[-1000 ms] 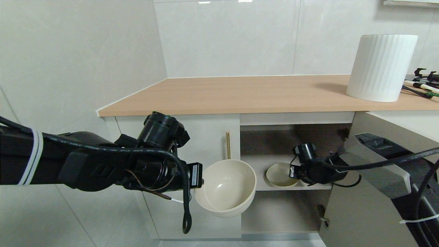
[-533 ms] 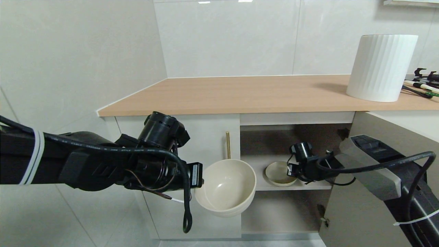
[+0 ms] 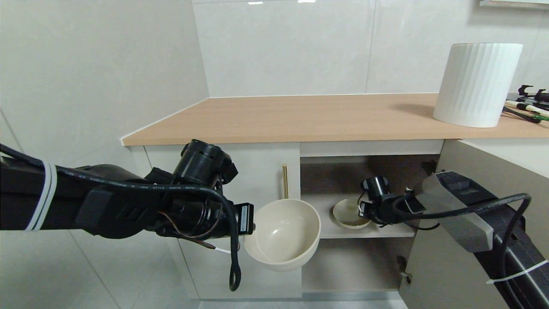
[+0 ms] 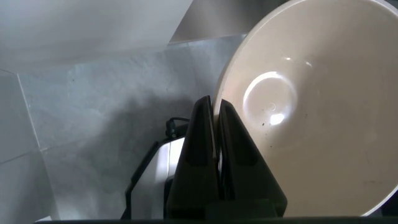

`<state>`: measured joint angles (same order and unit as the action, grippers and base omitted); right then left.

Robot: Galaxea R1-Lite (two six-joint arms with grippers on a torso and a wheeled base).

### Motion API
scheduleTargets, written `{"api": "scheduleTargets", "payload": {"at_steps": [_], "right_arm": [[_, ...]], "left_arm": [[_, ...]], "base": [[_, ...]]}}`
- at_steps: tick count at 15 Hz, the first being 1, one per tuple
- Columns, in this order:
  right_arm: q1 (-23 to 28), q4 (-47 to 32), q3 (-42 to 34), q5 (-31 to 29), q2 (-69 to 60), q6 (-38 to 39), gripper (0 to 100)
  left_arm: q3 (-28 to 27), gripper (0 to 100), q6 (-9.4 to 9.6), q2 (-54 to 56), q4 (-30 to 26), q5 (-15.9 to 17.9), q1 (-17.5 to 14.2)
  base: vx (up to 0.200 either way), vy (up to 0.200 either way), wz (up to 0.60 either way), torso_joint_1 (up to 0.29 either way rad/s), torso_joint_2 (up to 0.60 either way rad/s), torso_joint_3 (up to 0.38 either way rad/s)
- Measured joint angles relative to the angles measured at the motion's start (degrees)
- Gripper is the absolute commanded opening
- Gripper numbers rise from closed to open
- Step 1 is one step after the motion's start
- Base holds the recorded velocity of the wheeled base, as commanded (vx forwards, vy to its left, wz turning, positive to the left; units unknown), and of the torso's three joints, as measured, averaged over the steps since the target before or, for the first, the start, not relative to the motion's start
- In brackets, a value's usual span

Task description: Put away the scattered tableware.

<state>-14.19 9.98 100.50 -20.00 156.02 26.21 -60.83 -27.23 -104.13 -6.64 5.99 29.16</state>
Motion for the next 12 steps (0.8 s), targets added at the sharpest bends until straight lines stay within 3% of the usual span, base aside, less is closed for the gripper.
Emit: {"api": "scheduleTargets", "payload": {"at_steps": [1,8,10,12], "right_arm": [[0.00,0.00,0.35,-0.09,0.21,0.00,100],[-0.13,-1.54,0.49,-0.20,-0.61,1.90,100],[-0.68,-4.51,-2.86,0.22,-4.34,4.06,100],[-1.90,-7.01,-9.70,1.87,-10.35,5.05,100]], "left_arm": [[0.00,0,0.04,-0.11,0.07,0.00,0.00],[-0.72,0,0.22,-1.07,0.16,0.00,0.13],[-1.71,0,0.28,-2.27,0.16,-0.44,0.66],[-2.97,0,0.30,-3.78,0.16,-3.23,1.76]], "base": [[0.000,0.000,0.00,0.000,0.00,0.000],[0.000,0.000,0.00,0.000,0.00,0.000],[0.000,0.000,0.00,0.000,0.00,0.000],[0.000,0.000,0.00,0.000,0.00,0.000]]}}
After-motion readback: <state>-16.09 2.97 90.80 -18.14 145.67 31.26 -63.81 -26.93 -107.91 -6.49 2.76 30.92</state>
